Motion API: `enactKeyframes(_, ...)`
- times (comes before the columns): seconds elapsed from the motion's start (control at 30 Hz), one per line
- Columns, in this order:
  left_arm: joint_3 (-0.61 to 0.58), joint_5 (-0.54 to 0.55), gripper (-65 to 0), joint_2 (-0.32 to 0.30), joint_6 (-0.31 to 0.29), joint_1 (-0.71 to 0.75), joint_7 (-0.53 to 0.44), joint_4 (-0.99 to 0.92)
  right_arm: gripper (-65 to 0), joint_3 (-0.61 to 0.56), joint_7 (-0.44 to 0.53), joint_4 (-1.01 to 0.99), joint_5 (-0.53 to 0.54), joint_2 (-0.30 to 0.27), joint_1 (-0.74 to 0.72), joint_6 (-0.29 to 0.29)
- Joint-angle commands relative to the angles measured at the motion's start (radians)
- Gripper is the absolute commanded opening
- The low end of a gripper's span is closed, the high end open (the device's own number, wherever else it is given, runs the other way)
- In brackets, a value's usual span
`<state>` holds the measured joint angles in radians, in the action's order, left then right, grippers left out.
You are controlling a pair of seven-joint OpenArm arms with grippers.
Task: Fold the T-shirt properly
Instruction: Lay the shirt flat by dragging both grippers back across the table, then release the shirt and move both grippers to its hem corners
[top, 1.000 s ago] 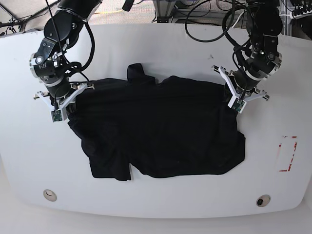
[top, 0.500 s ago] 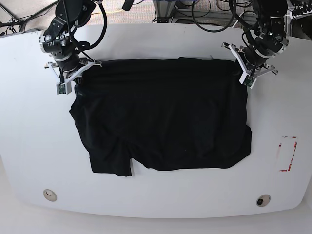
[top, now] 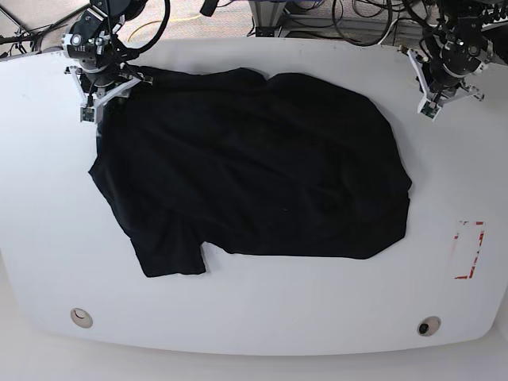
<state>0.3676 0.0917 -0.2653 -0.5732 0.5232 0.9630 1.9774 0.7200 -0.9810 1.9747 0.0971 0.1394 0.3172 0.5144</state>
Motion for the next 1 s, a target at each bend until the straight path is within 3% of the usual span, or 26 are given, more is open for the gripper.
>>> enactKeyframes(0.0,0.009,-0.002,-54.7,-0.012,-0.003,0.005,-0.008,0.013,-29.6,0.029,0.024,0.019,0.123,-0.004,0.013,0.008)
enactKeyframes(0.07,0.009,0.0,-47.4,-0.012,-0.003,0.004,-0.009,0.017,-18.5,0.019,0.023,0.021,0.181,-0.016,0.02,0.006)
enactKeyframes(0.13,0.015,0.0,-43.1,-0.01,-0.003,0.004,-0.009,0.02,-14.4,0.008,0.007,0.021,0.214,-0.027,0.032,0.006)
enactKeyframes(0.33,0.015,0.009,-38.9,-0.012,-0.005,-0.03,-0.013,0.023,-14.3,0.005,0.001,0.028,0.378,-0.044,0.041,0.006)
enactKeyframes(0.57,0.029,0.009,-37.1,-0.005,-0.005,-0.14,-0.009,0.023,-14.3,0.005,-0.002,0.03,0.53,-0.119,-0.011,-0.003)
enactKeyframes(0.8,0.046,0.003,-37.1,-0.005,-0.003,-0.274,-0.006,0.015,-14.3,-0.001,-0.002,-0.021,0.501,-0.205,-0.161,-0.003)
enactKeyframes(0.97,0.051,0.0,-37.1,-0.005,-0.003,-0.355,-0.006,0.013,-14.3,-0.004,-0.002,-0.177,0.431,-0.275,-0.31,0.005)
